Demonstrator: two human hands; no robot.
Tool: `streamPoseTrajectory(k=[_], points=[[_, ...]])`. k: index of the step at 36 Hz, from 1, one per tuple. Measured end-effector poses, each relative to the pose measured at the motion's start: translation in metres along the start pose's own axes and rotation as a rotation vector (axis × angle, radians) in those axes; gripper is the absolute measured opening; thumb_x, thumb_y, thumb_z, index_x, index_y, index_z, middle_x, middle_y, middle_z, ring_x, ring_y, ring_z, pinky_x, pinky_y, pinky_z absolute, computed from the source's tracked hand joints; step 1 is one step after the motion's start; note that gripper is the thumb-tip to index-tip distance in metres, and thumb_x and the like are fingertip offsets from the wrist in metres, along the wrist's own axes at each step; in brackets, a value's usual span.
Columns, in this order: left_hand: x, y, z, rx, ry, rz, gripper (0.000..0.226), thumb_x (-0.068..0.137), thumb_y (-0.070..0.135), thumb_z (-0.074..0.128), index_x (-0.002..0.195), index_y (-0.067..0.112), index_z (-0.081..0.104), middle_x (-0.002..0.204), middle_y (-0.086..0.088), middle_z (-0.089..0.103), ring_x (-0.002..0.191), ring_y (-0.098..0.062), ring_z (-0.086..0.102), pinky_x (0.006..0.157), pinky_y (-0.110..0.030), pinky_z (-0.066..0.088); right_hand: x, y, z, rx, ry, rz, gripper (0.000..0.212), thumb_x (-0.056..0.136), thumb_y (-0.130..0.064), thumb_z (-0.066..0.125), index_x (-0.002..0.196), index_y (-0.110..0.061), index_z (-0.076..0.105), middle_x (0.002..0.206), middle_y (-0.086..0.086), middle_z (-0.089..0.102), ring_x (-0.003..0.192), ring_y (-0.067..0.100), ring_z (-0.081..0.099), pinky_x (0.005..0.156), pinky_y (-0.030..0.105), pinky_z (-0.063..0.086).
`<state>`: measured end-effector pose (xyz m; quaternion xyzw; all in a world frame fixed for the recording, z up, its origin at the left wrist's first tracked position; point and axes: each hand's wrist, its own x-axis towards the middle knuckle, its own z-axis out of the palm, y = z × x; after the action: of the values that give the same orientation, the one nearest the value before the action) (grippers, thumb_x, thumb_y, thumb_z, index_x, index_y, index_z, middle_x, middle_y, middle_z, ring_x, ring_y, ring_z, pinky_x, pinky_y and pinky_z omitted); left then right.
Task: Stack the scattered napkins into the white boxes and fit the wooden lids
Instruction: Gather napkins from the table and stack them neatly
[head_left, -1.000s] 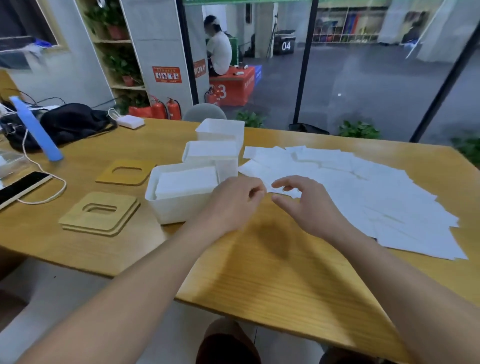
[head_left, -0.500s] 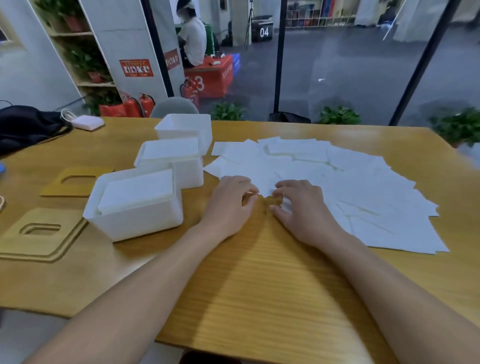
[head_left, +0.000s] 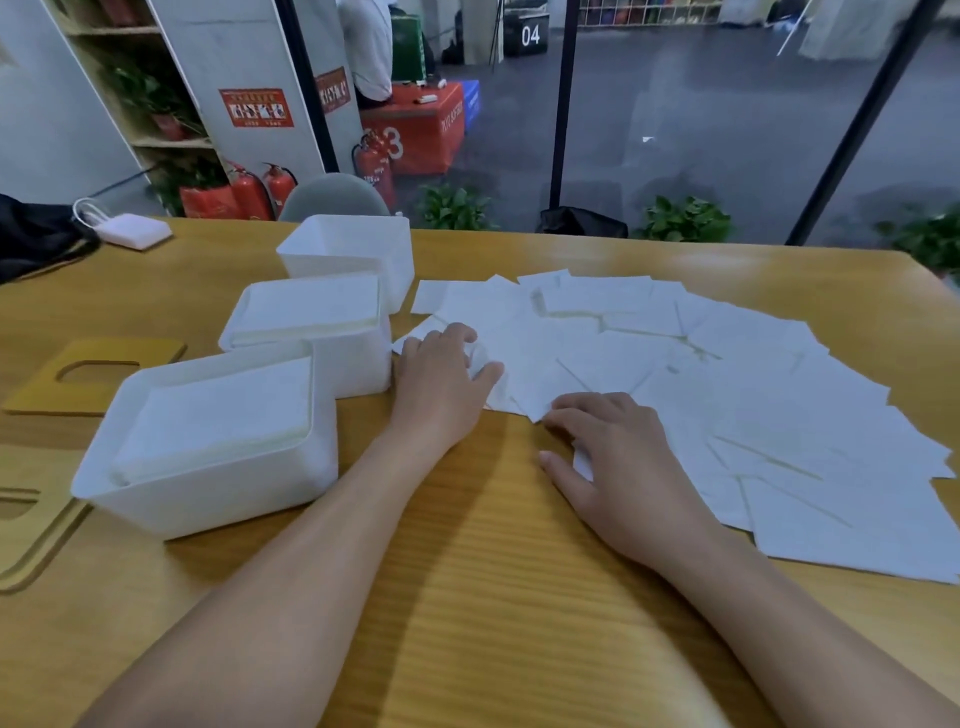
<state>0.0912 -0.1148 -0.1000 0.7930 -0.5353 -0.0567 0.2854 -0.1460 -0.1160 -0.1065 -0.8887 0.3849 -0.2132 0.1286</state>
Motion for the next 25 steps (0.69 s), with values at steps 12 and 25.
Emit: streamPoseTrajectory(k=[12,25], points=[[0.002,-0.001,-0.003,-0.050,0.091,0.059,0.009,0.111,0.029,0.055,0.103,0.025,0.059,0.105,0.005,0.063,0.107,-0.024,0.057,0.091,-0.038,0.049,-0.001,-0.002,-0.005,0.031,0.033,-0.007,0.034,0.100,-0.048,0.067,0.129,-0.031,0.071,0.139,-0.017,0.063,0.131,0.012,0.053,0.116,0.039,0.033],[-0.067,0.004,-0.048,-0.607,-0.192,0.285,0.015,0.113,0.020,0.058,0.121,0.028,0.067,0.096,0.008,0.072,0.082,-0.028,0.063,0.079,-0.052,0.052,-0.016,-0.006,-0.038,0.345,0.250,0.118,0.103,0.091,-0.046,0.084,0.169,-0.035,0.018,0.168,-0.017,0.029,0.155,0.008,0.033,0.125,0.046,0.036]])
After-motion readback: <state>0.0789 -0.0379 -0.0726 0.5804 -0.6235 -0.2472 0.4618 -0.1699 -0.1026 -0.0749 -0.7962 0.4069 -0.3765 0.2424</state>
